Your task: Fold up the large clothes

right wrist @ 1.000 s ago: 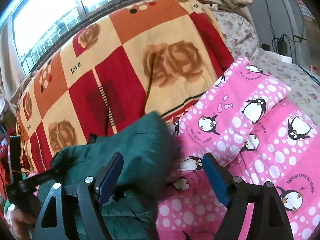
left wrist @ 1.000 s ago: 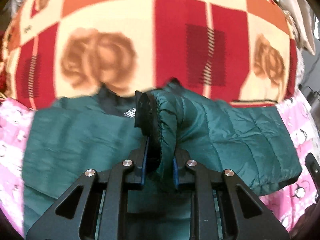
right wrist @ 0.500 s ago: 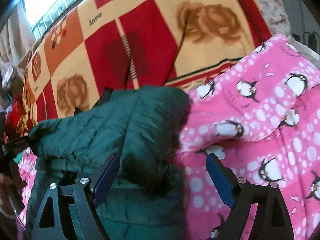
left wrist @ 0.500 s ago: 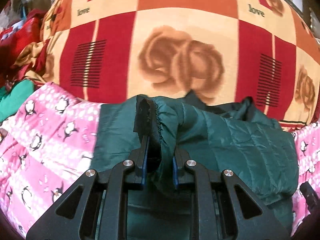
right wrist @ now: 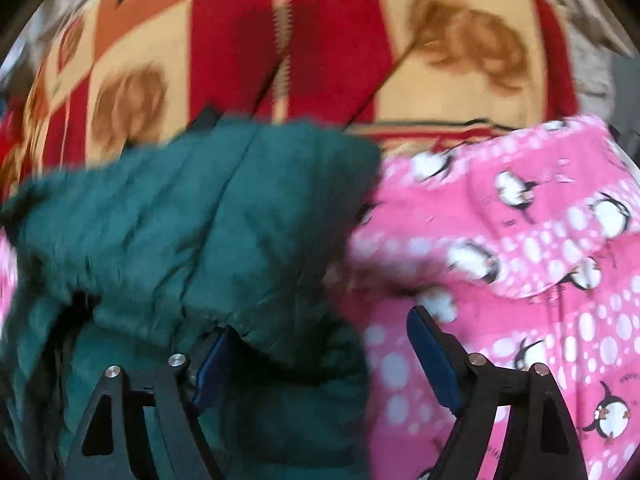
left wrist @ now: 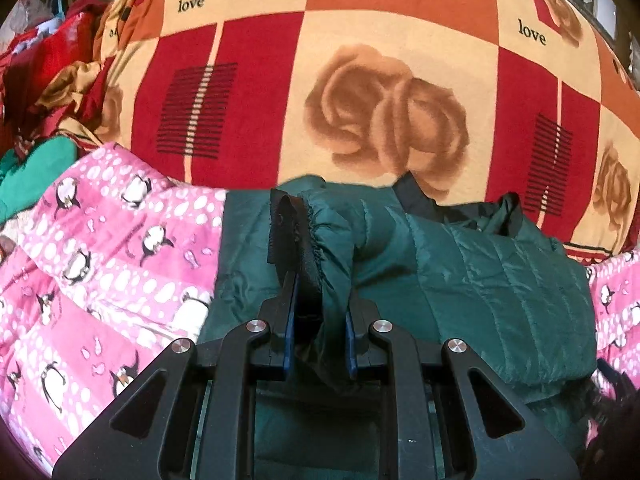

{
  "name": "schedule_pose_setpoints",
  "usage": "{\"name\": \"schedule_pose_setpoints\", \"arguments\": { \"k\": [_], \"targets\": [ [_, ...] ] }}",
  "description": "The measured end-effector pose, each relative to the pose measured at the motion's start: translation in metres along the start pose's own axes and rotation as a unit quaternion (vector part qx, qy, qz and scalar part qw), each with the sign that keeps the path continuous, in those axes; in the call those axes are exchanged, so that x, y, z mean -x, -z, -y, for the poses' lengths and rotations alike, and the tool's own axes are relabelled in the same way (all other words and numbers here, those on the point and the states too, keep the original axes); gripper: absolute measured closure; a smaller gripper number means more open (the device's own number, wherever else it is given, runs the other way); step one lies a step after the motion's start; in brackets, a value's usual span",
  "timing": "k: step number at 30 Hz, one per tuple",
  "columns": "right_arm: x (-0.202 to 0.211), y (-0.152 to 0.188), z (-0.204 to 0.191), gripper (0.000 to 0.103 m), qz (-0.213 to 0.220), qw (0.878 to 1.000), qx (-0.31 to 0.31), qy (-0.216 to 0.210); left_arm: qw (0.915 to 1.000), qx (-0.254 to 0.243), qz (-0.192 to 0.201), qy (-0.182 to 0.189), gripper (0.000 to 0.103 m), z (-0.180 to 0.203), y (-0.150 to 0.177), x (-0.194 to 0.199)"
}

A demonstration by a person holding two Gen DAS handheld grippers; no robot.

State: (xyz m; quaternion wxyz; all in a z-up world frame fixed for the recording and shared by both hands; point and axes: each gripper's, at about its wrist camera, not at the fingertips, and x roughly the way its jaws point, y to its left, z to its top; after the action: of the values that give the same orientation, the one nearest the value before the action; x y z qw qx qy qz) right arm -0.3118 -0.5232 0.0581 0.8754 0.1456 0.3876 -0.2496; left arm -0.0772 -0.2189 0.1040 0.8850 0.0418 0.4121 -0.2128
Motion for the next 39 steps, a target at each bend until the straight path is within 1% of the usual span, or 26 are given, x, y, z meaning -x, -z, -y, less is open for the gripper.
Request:
{"name": "schedule_pose_setpoints", "arguments": {
  "k": [1,3,5,7,10,11,13,15,17,19,21,23,25,27,29,30,32,34,37,39],
  "targets": [
    [0.006,-0.002,0.008,0.023,0.021,0.999,-0.024,0.007,1.0,-0.002,-0.005,0.003,0.085,0.002,0.004,-0.002],
    [0.009,-0.001,0.016,0.023,0.039,0.998,-0.047,0.021,0.9998,-0.014,-0.011,0.001,0.085,0.012,0.012,-0.008],
    [0.0,0.003,0.021,0.023,0.025,0.997,-0.056,0.036,0.9996,-0.022,-0.014,-0.004,0.085,0.019,0.018,-0.013],
    [-0.012,0.007,0.026,0.023,-0.006,0.997,-0.069,0.031,0.9995,-0.025,-0.019,-0.009,0.085,0.024,0.023,-0.018],
    [-0.01,0.007,0.035,0.023,-0.017,0.996,-0.082,0.019,0.9995,-0.02,-0.024,0.001,0.085,0.021,0.024,-0.019],
    [-0.006,0.007,0.036,0.023,-0.019,0.996,-0.082,0.021,0.9994,-0.019,-0.027,0.008,0.082,0.019,0.024,-0.018],
    [0.004,0.007,0.037,0.023,-0.025,0.996,-0.085,0.022,0.9992,-0.016,-0.033,0.016,0.074,0.014,0.023,-0.014],
    [0.017,0.008,0.034,0.023,-0.021,0.996,-0.086,0.021,0.9992,-0.014,-0.034,0.016,0.052,0.009,0.023,-0.009],
    [0.032,0.007,0.029,0.022,-0.013,0.997,-0.077,0.026,0.9995,-0.011,-0.022,0.022,0.047,0.004,0.022,-0.001],
    [0.048,-0.001,0.021,0.021,0.005,0.998,-0.062,0.028,0.9996,-0.009,-0.005,0.026,0.045,-0.001,0.018,0.01],
    [0.056,-0.01,0.016,0.021,0.018,0.998,-0.055,0.027,0.9995,-0.01,0.006,0.029,0.039,-0.002,0.013,0.017],
    [0.059,-0.024,0.009,0.02,0.033,0.998,-0.052,0.008,0.9994,-0.012,0.017,0.027,0.037,0.0,0.007,0.019],
    [0.052,-0.037,-0.002,0.02,0.033,0.999,-0.04,-0.017,0.9994,-0.013,0.015,0.03,0.037,0.005,0.003,0.016],
    [0.041,-0.051,-0.02,0.02,0.033,0.999,-0.01,-0.039,0.9993,-0.011,0.003,0.036,0.035,0.012,0.0,0.005],
    [0.02,-0.064,-0.041,0.02,0.03,0.997,0.028,-0.06,0.9994,-0.011,-0.008,0.032,0.035,0.017,0.002,-0.007],
    [0.01,-0.068,-0.047,0.02,0.025,0.997,0.038,-0.065,0.9995,-0.012,-0.018,0.024,0.035,0.021,0.003,-0.018],
    [-0.014,-0.075,-0.056,0.02,0.007,0.996,0.047,-0.08,0.9993,-0.015,-0.028,0.021,0.035,0.026,0.006,-0.028],
    [-0.034,-0.076,-0.059,0.02,-0.006,0.995,0.052,-0.081,0.999,-0.027,-0.035,0.007,0.035,0.032,0.011,-0.042],
    [-0.057,-0.071,-0.058,0.02,-0.015,0.996,0.068,-0.059,0.9988,-0.04,-0.029,-0.002,0.027,0.034,0.017,-0.053],
    [-0.067,-0.066,-0.051,0.019,-0.022,0.996,0.055,-0.066,0.9987,-0.046,-0.022,-0.001,0.024,0.033,0.02,-0.056]
  ]
}}
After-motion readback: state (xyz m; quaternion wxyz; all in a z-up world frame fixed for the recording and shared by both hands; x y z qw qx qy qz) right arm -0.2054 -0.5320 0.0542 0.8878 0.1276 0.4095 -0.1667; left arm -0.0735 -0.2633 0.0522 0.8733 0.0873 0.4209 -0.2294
